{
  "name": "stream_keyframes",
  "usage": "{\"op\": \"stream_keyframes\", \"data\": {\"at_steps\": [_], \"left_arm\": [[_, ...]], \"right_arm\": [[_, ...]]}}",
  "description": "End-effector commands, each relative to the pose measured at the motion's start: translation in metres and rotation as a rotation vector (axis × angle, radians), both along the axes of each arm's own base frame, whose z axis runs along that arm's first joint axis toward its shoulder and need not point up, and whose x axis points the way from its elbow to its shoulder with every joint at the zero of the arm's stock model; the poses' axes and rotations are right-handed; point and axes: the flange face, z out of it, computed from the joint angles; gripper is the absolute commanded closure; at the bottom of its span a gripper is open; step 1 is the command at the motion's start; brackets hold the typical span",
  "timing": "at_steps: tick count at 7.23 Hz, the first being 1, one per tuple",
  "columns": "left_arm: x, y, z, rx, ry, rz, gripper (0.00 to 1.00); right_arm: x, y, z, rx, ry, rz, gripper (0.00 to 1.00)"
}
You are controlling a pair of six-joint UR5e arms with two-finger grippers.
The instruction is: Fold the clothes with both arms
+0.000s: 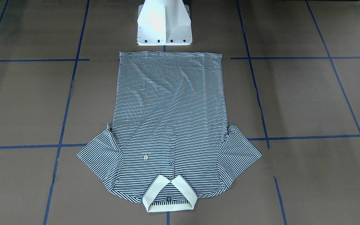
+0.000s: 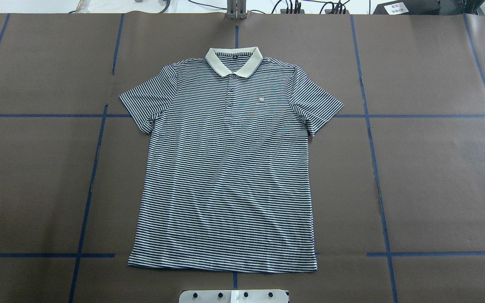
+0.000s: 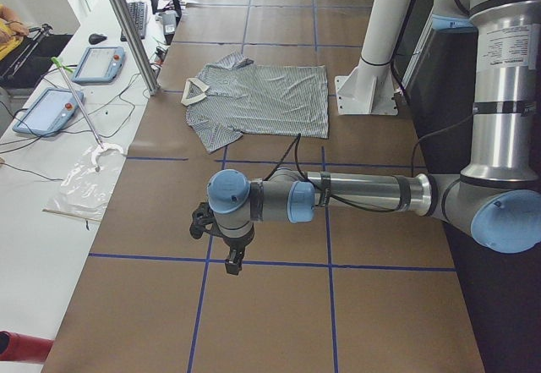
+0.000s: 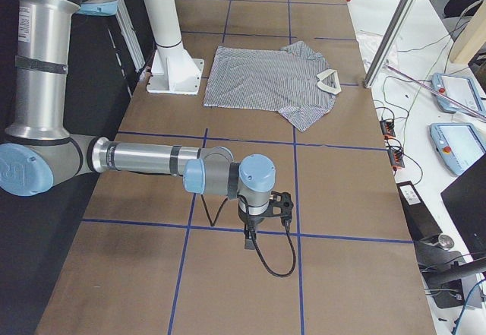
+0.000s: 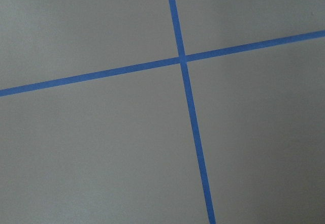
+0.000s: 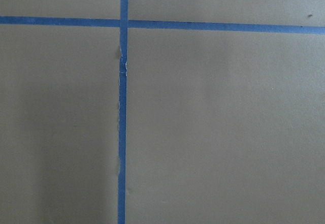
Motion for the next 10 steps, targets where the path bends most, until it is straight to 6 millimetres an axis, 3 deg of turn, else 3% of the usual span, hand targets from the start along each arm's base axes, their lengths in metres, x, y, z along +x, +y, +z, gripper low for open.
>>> {"op": "stream_keyframes", "data": {"at_steps": [1,4,6,7,8,9,10], "left_arm": [[0.002,0.001,0.002,-0.006,-0.001,0.002,0.00],[0.002,0.000,-0.004,0.009,0.001,0.002,0.00],[0.008,-0.014,-0.024,0.185,-0.012,0.015,0.00],[0.007,-0.025,-0.042,0.321,-0.042,0.012,0.00],[-0.001,-0.071,-0.090,0.530,-0.155,-0.030,0.00],[-0.005,-0.091,-0.113,0.677,-0.188,-0.063,0.00],[-0.004,-0.092,-0.102,0.740,-0.174,-0.094,0.00]], "right_arm": [[0.000,0.001,0.000,-0.002,-0.002,0.000,0.00],[-0.002,-0.009,-0.010,0.021,-0.001,-0.003,0.00],[-0.015,-0.040,-0.046,0.143,0.006,-0.024,0.00],[-0.017,-0.065,-0.071,0.230,0.013,-0.024,0.00],[-0.018,-0.083,-0.089,0.297,0.016,-0.006,0.00],[-0.016,-0.097,-0.105,0.351,0.011,0.020,0.00],[-0.018,-0.099,-0.109,0.379,0.001,0.022,0.00]]}}
